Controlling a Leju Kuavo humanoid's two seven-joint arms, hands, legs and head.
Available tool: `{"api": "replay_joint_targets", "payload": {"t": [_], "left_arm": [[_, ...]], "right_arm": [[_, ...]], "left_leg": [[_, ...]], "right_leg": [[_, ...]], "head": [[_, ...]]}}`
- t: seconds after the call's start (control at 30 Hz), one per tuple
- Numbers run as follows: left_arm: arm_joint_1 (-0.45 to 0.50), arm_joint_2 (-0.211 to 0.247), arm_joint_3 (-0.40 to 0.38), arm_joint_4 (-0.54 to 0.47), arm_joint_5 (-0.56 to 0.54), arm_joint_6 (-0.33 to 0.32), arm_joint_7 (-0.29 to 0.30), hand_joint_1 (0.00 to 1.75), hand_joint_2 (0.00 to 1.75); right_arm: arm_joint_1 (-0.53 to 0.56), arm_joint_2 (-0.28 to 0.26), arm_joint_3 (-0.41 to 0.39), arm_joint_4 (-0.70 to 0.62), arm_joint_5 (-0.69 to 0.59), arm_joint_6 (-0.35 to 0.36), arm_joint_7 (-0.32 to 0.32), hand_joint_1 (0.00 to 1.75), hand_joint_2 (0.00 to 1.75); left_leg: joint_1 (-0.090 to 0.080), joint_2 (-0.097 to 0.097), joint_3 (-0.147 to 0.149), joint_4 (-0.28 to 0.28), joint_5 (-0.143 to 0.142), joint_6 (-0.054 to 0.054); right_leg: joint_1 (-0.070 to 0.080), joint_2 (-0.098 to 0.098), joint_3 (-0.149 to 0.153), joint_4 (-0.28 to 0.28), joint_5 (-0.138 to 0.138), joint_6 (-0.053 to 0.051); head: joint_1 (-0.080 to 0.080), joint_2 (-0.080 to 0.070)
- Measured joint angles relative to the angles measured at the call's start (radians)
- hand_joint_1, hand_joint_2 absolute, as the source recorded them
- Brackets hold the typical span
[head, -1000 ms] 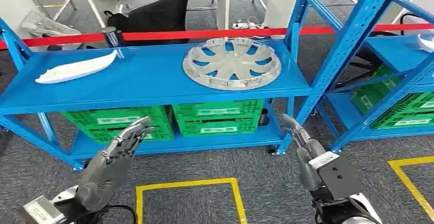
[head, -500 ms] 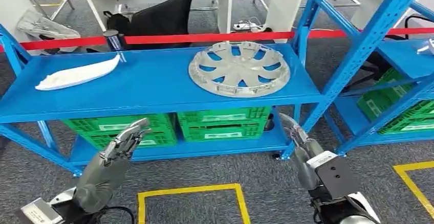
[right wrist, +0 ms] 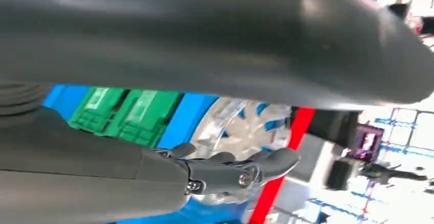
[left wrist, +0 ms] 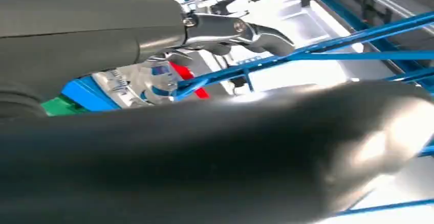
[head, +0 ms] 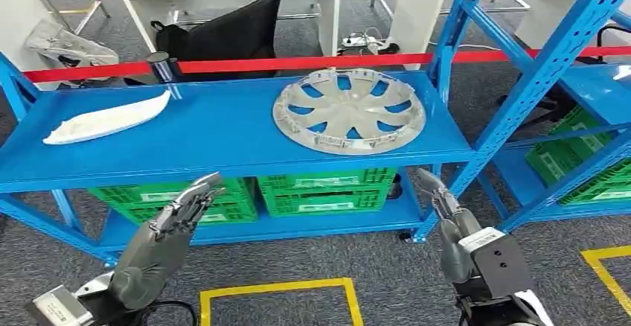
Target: Take the parts from the cabinet and place them on the table.
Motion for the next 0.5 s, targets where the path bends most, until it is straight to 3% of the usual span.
{"api": "replay_joint_targets", "payload": {"t": [0.03, 0.07, 0.13, 0.17, 0.2, 0.23, 0.27, 0.33, 0.37, 0.5], "left_arm": [[0.001, 0.0, 0.0, -0.002, 0.0, 0.0, 0.002, 0.0, 0.0], [-0.001, 0.0, 0.0, -0.003, 0.002, 0.0, 0.002, 0.0, 0.0], [0.003, 0.002, 0.0, -0.003, 0.005, 0.002, 0.003, 0.0, 0.0], [0.005, 0.002, 0.0, -0.003, 0.005, 0.005, 0.004, 0.0, 0.0], [0.005, 0.003, 0.0, -0.003, 0.005, 0.006, 0.006, 0.0, 0.0], [0.005, 0.003, 0.0, -0.003, 0.005, 0.006, 0.008, 0.0, 0.0], [0.005, 0.003, 0.0, -0.003, 0.006, 0.006, 0.01, 0.0, 0.0], [0.005, 0.003, 0.0, -0.003, 0.007, 0.006, 0.011, 0.0, 0.0], [0.004, 0.003, 0.0, -0.003, 0.008, 0.005, 0.011, 0.0, 0.0], [0.005, 0.003, 0.002, -0.003, 0.011, 0.007, 0.01, 0.0, 0.0]], "right_arm": [[0.003, 0.004, 0.002, -0.007, 0.008, 0.0, 0.003, 0.0, 0.0], [0.002, 0.008, 0.006, -0.012, 0.017, 0.003, 0.007, 0.0, 0.0], [0.002, 0.013, 0.008, -0.015, 0.027, 0.009, 0.014, 0.0, 0.0], [0.003, 0.013, 0.008, -0.015, 0.03, 0.011, 0.016, 0.0, 0.0], [0.004, 0.014, 0.009, -0.015, 0.034, 0.011, 0.016, 0.0, 0.0], [0.004, 0.015, 0.009, -0.015, 0.034, 0.012, 0.016, 0.0, 0.0], [0.004, 0.015, 0.009, -0.015, 0.034, 0.012, 0.015, 0.0, 0.0], [0.004, 0.015, 0.009, -0.015, 0.034, 0.011, 0.015, 0.0, 0.0], [0.003, 0.014, 0.009, -0.015, 0.034, 0.008, 0.016, 0.0, 0.0], [-0.001, 0.014, 0.014, -0.015, 0.032, 0.004, 0.028, 0.0, 0.0]], "left_leg": [[0.004, -0.001, 0.005, 0.014, -0.003, -0.004], [0.005, 0.0, -0.018, 0.062, -0.028, -0.008], [0.009, 0.0, -0.112, 0.224, -0.095, -0.015], [0.01, 0.0, -0.164, 0.299, -0.113, -0.018], [0.01, 0.0, -0.191, 0.325, -0.103, -0.02], [0.01, 0.0, -0.194, 0.301, -0.066, -0.02], [0.011, 0.0, -0.175, 0.242, -0.014, -0.018], [0.011, 0.001, -0.109, 0.067, 0.095, -0.013], [0.007, 0.001, -0.091, 0.025, 0.089, -0.01], [0.003, -0.001, -0.089, 0.017, 0.079, 0.019]], "right_leg": [[-0.004, -0.001, 0.012, -0.006, -0.001, -0.004], [-0.005, -0.004, 0.022, -0.009, -0.006, -0.012], [-0.006, -0.004, 0.033, -0.009, -0.017, -0.017], [-0.006, -0.004, 0.038, -0.009, -0.023, -0.017], [-0.006, -0.004, 0.044, -0.009, -0.028, -0.016], [-0.006, -0.003, 0.053, -0.009, -0.035, -0.015], [-0.006, -0.002, 0.063, -0.008, -0.041, -0.013], [-0.006, -0.001, 0.085, -0.008, -0.057, -0.006], [0.001, -0.001, 0.087, -0.003, -0.068, 0.002], [-0.002, -0.001, 0.093, -0.014, -0.078, 0.026]], "head": [[-0.001, 0.0], [-0.005, 0.0], [-0.005, 0.0], [-0.005, 0.0], [-0.005, 0.0], [-0.005, 0.0], [-0.005, 0.0], [-0.005, 0.0], [-0.005, 0.0], [-0.003, 0.0]]}}
